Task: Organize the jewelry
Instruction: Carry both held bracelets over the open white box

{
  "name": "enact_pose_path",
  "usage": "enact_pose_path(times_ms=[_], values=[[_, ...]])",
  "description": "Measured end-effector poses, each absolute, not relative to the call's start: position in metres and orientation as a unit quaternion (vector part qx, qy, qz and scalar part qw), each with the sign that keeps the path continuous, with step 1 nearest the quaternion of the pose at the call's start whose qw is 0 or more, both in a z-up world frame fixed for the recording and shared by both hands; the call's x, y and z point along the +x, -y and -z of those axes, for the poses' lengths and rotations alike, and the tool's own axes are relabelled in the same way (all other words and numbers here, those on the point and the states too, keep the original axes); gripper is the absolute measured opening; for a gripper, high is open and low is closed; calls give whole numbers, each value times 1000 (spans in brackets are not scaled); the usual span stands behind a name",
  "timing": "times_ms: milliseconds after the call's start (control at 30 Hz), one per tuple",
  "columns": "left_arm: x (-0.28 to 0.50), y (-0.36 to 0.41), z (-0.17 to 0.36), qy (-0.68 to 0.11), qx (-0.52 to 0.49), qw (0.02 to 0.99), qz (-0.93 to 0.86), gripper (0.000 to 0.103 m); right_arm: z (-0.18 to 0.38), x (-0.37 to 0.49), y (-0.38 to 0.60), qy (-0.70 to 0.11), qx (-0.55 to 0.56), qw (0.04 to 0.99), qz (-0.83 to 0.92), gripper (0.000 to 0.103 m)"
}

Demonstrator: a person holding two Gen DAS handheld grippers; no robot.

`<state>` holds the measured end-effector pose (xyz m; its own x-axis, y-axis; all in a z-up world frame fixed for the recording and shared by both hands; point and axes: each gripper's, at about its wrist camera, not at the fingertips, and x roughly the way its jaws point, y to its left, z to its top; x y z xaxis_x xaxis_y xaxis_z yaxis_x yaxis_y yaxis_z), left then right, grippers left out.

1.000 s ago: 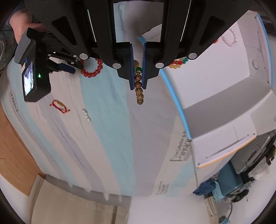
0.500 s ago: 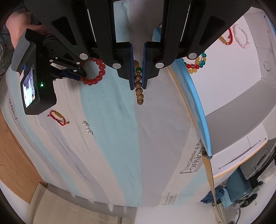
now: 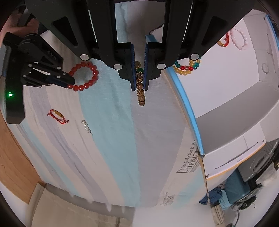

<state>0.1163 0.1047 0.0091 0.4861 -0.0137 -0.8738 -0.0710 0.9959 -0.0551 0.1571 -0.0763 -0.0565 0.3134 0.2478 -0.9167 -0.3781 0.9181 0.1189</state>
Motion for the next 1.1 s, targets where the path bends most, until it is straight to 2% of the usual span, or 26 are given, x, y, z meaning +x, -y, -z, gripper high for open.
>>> enact_pose_path(times_ms=[700,1100], values=[[103,-114,-52,-477,-48,877,-27,7,-3,157,84,-511,-50,837,-187,13],[88,-145,-70,-463,-60,883,-45,7,-37,154,65,-489,-58,849,-191,13]])
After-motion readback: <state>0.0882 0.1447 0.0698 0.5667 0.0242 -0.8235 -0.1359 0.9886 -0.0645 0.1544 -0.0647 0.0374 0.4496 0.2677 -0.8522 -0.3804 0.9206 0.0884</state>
